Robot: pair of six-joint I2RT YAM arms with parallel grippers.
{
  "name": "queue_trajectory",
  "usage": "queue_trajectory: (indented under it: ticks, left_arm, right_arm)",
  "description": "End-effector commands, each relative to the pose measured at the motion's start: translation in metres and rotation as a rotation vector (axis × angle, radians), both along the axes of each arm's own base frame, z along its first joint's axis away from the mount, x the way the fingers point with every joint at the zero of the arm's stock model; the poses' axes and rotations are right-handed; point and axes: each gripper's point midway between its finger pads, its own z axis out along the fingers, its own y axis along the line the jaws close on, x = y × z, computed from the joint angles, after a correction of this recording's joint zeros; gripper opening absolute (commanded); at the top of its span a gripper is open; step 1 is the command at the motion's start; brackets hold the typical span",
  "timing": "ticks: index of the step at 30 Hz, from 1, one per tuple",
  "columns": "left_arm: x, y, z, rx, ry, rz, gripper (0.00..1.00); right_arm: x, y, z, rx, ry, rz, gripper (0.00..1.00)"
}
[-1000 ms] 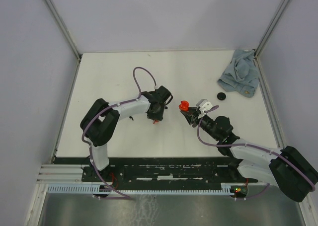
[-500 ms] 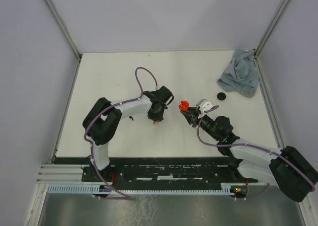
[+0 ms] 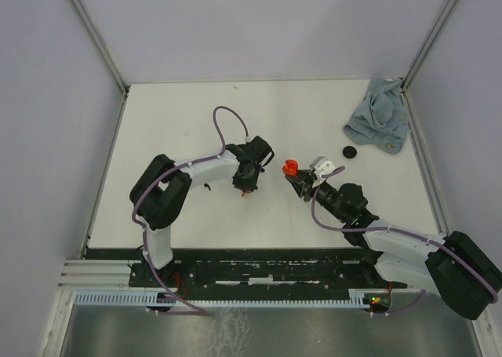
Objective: Insert the wireless bluetooth earbuds into the charging case
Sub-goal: Pick up the earbud from the center of the board, then place the earbud in the charging case.
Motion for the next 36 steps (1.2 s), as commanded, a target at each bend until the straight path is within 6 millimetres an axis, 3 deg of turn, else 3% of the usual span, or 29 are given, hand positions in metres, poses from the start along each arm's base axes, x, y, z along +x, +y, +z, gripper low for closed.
queue_trajectory:
  ticks: [1, 10, 12, 27, 31, 36]
  left_arm:
    - [0.005, -0.002, 0.024, -0.028, -0.074, -0.023, 0.20]
    - [0.014, -0.008, 0.072, -0.147, -0.245, 0.001, 0.19]
    - [0.015, -0.015, 0.097, -0.202, -0.327, -0.004, 0.18]
    - [-0.002, -0.059, 0.224, -0.572, -0.694, -0.063, 0.18]
    - [-0.009, -0.071, 0.244, -0.676, -0.733, -0.101, 0.18]
    - [-0.015, -0.089, 0.253, -0.762, -0.731, -0.147, 0.19]
  right_arm:
    - [0.003, 0.003, 0.030, 0.047, -0.073, -0.003, 0.02]
    - [0.004, 0.005, 0.025, 0.043, -0.069, 0.007, 0.02]
    - [0.004, 0.006, 0.025, 0.043, -0.069, 0.009, 0.02]
    - [0.001, 0.011, 0.022, 0.049, -0.065, 0.042, 0.02]
    - [0.000, 0.013, 0.024, 0.057, -0.067, 0.053, 0.02]
    - [-0.001, 0.013, 0.026, 0.063, -0.069, 0.057, 0.02]
